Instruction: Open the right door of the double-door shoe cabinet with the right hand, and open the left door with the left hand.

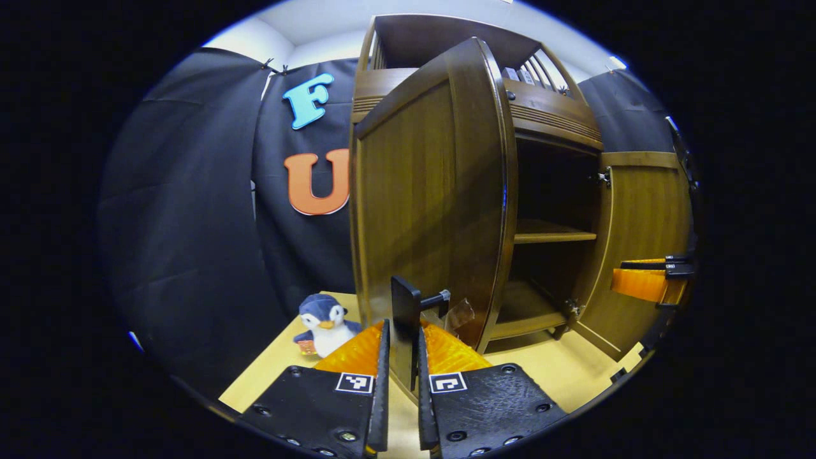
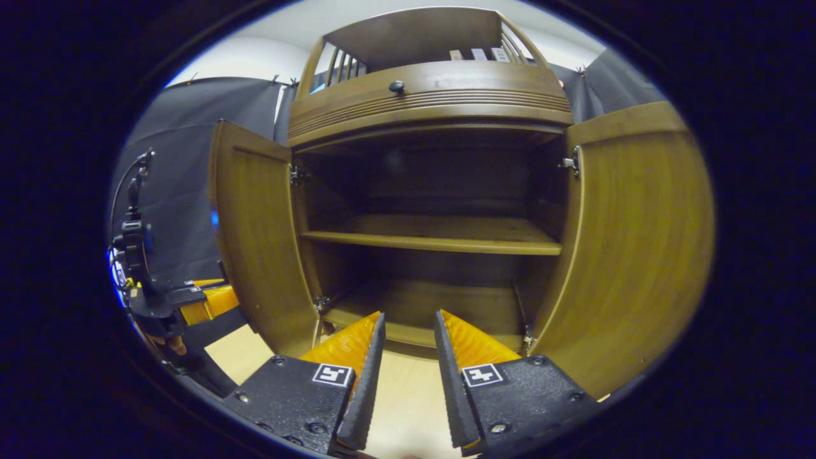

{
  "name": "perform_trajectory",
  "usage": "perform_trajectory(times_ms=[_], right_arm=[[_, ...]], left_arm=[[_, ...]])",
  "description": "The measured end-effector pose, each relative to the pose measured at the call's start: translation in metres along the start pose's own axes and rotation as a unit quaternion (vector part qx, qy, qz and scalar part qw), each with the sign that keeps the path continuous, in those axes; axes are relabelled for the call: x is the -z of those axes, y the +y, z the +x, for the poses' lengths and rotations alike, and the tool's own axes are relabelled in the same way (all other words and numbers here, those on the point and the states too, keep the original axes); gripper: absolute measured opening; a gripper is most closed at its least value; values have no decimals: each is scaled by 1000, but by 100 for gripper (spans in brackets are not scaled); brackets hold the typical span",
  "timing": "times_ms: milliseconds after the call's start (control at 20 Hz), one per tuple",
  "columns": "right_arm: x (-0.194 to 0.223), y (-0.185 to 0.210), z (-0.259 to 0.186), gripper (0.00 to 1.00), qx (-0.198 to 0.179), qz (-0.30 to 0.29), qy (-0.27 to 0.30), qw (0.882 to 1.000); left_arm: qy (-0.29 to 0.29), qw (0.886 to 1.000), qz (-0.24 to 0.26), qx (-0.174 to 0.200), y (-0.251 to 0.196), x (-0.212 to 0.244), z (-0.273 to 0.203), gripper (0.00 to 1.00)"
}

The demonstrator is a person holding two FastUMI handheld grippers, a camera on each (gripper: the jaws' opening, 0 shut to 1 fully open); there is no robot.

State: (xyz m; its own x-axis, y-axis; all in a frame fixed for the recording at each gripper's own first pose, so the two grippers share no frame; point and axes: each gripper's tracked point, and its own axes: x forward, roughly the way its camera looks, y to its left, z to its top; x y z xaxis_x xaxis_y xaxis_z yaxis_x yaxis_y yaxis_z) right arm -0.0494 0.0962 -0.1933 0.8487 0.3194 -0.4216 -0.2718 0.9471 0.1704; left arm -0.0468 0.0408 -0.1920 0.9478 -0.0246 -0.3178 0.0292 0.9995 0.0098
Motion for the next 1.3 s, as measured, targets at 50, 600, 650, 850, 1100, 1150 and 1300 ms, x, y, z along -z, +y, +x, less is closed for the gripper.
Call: perform_trajectory(times_ms=[50, 600, 650, 850, 1100, 1150, 1300], right_arm=[[-1, 3, 1, 50, -1, 0, -3, 1000], [-3, 22, 3, 49, 2, -23, 1, 1000], [-4, 21, 3, 49, 4, -25, 0, 1000], [-5, 20, 5, 50, 13, -25, 1, 1000], [-12, 22, 12, 49, 12, -27, -4, 1000], [-13, 22, 13, 49, 10, -26, -5, 1000], [-17, 17, 13, 50, 15, -26, -9, 1000]], left_arm=[[0, 1000, 2, -8, 8, -2, -3, 26], [-2, 1000, 15, -26, 70, -3, -14, 12], [1, 1000, 12, -23, 72, -2, -17, 12], [5, 999, 16, -40, 92, 1, -24, 39], [11, 996, 36, -81, 113, 2, -41, 55], [10, 995, 40, -93, 118, 0, -47, 58], [6, 991, 29, -128, 135, -4, -65, 50]])
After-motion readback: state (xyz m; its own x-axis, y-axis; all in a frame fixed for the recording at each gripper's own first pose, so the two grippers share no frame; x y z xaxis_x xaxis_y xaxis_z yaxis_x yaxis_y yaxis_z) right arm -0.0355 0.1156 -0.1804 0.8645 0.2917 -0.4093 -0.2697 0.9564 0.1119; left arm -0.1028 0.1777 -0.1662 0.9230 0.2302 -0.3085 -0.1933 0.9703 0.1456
